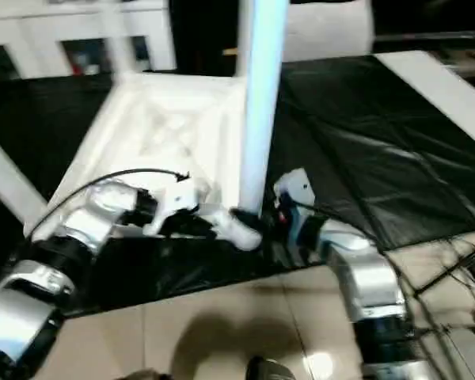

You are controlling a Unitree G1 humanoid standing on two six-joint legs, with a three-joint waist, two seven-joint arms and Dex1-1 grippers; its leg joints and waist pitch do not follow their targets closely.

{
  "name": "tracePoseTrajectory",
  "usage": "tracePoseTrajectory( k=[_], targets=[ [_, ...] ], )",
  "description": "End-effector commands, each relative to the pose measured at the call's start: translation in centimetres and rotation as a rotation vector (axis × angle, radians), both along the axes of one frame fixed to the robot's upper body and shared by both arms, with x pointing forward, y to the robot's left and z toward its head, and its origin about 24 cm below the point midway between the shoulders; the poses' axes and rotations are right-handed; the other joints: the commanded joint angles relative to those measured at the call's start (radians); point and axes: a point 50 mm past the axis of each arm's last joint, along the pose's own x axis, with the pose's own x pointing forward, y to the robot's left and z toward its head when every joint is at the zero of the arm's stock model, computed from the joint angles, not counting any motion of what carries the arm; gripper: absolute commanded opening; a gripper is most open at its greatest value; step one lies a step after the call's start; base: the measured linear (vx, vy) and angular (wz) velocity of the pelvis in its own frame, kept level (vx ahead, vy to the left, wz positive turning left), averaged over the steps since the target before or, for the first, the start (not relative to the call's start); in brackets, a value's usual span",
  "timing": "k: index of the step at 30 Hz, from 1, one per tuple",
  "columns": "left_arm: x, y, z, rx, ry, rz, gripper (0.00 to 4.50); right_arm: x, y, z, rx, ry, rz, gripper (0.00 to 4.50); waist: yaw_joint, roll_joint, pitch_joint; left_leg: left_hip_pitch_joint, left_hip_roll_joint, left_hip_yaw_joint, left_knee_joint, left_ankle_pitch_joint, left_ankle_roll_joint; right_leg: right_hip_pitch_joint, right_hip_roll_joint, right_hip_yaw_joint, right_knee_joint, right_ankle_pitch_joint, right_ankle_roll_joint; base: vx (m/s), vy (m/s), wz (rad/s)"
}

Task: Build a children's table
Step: Rotate leg to tighten

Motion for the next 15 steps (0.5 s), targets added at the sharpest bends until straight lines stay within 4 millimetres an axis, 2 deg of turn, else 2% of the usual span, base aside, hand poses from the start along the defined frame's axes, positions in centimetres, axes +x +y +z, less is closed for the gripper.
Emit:
tracePoseTrajectory(
  k=[1, 2, 3, 4, 5, 6, 7, 8, 9, 10, 11, 12, 13, 14, 15],
  targets=[
    [0.2, -3.3, 0.9, -0.101, -0.044, 0.076, 0.00, -0.2, 3.6, -1.4, 0.022, 0.096, -0.008, 1.98, -0.014, 0.005, -0.056, 0.007, 0.033, -0.017, -0.067, -0.275, 0.033, 0.057, -0.071, 0.014, -0.122, -0.660, 0.031, 0.000, 0.000, 0.00],
    [0.4, -3.7, 1.0, -0.113, -0.050, 0.131, 0.00, 0.2, 4.3, -1.3, 0.035, 0.105, -0.058, 1.98, -0.033, 0.008, -0.054, 0.002, 0.049, -0.027, -0.077, -0.330, 0.037, 0.066, -0.069, 0.004, -0.119, -0.611, 0.027, 0.000, 0.000, 0.00],
    [0.6, -4.2, 1.2, -0.118, -0.065, 0.186, 0.00, 0.5, 5.0, -1.2, 0.031, 0.106, -0.099, 1.98, -0.039, 0.007, -0.052, 0.004, 0.057, -0.031, -0.082, -0.369, 0.040, 0.069, -0.066, 0.000, -0.120, -0.599, 0.031, 0.000, 0.000, 0.00],
    [0.6, -4.2, 1.2, -0.118, -0.067, 0.192, 0.00, 0.6, 5.1, -1.2, 0.030, 0.106, -0.104, 1.98, -0.052, 0.014, -0.049, 0.007, 0.073, -0.040, -0.094, -0.444, 0.039, 0.074, -0.068, 0.001, -0.105, -0.562, 0.028, 0.000, 0.000, 0.00],
    [0.7, -4.6, 1.3, -0.125, -0.073, 0.225, 0.00, 0.8, 5.8, -1.0, 0.044, 0.105, -0.117, 1.98, -0.058, 0.019, -0.047, 0.006, 0.080, -0.045, -0.101, -0.488, 0.035, 0.078, -0.068, 0.004, -0.095, -0.544, 0.027, 0.000, 0.000, 0.00],
    [0.8, -5.1, 1.5, -0.138, -0.076, 0.270, 0.00, 1.1, 6.7, -0.7, 0.061, 0.100, -0.139, 1.98, -0.068, 0.015, -0.039, 0.005, 0.090, -0.050, -0.121, -0.596, 0.020, 0.081, -0.069, 0.026, -0.065, -0.519, 0.012, 0.000, 0.000, 0.00],
    [0.8, -5.1, 1.5, -0.138, -0.076, 0.270, 0.00, 1.1, 6.7, -0.7, 0.061, 0.100, -0.139, 1.98, -0.071, 0.012, -0.036, 0.007, 0.083, -0.049, -0.122, -0.615, 0.012, 0.077, -0.069, 0.026, -0.068, -0.548, 0.012, 0.000, 0.000, 0.00],
    [0.8, -5.4, 1.6, -0.146, -0.080, 0.293, 0.00, 1.2, 7.0, -0.5, 0.068, 0.095, -0.148, 1.98, -0.076, 0.002, -0.041, 0.033, 0.047, -0.034, -0.089, -0.561, 0.009, 0.054, -0.081, 0.018, -0.113, -0.671, 0.028, 0.000, 0.000, 0.00],
    [0.8, -5.5, 1.7, -0.147, -0.086, 0.301, 0.00, 1.3, 7.2, -0.3, 0.066, 0.083, -0.157, 2.53, -0.077, -0.009, -0.051, 0.033, 0.006, -0.016, -0.056, -0.388, 0.021, 0.050, -0.100, 0.011, -0.138, -0.734, 0.027, 0.068, -0.012, 0.04],
    [0.8, -5.5, 1.8, -0.144, -0.097, 0.303, 0.00, 1.3, 7.3, -0.2, 0.071, 0.074, -0.163, 2.53, -0.074, -0.007, -0.051, 0.017, 0.002, -0.014, -0.056, -0.327, 0.035, 0.061, -0.100, 0.009, -0.138, -0.739, 0.032, 0.068, -0.012, 0.04],
    [0.7, -5.5, 1.8, -0.136, -0.105, 0.297, 0.00, 1.3, 7.2, -0.1, 0.080, 0.068, -0.173, 2.67, -0.070, -0.002, -0.059, 0.000, 0.012, -0.017, -0.064, -0.256, 0.050, 0.070, -0.097, 0.013, -0.127, -0.680, 0.029, 0.000, 0.000, 0.00],
    [0.7, -5.3, 1.8, -0.129, -0.108, 0.288, 0.00, 1.3, 7.1, 0.0, 0.084, 0.061, -0.176, 2.67, -0.069, -0.001, -0.061, -0.003, 0.019, -0.019, -0.068, -0.232, 0.056, 0.069, -0.095, 0.016, -0.122, -0.637, 0.018, 0.052, -0.007, 0.03],
    [0.7, -5.2, 1.7, -0.125, -0.110, 0.282, 0.00, 1.3, 6.9, 0.0, 0.086, 0.057, -0.177, 2.73, -0.068, 0.000, -0.068, -0.011, 0.031, -0.023, -0.074, -0.193, 0.065, 0.072, -0.089, 0.024, -0.101, -0.527, -0.020, 0.052, -0.007, 0.03],
    [0.6, -4.7, 1.7, -0.121, -0.121, 0.260, 0.00, 1.2, 6.3, 0.0, 0.085, 0.038, -0.177, 3.03, -0.068, 0.003, -0.074, -0.019, 0.041, -0.027, -0.075, -0.147, 0.081, 0.075, -0.087, 0.033, -0.079, -0.414, -0.063, 0.058, 0.001, 0.04],
    [0.6, -4.7, 1.7, -0.121, -0.121, 0.260, 0.00, 1.2, 6.3, 0.0, 0.085, 0.038, -0.177, 3.13, -0.065, 0.000, -0.079, -0.018, 0.045, -0.025, -0.073, -0.098, 0.102, 0.068, -0.081, 0.042, -0.060, -0.314, -0.107, 0.063, 0.005, 0.07]
  ],
)
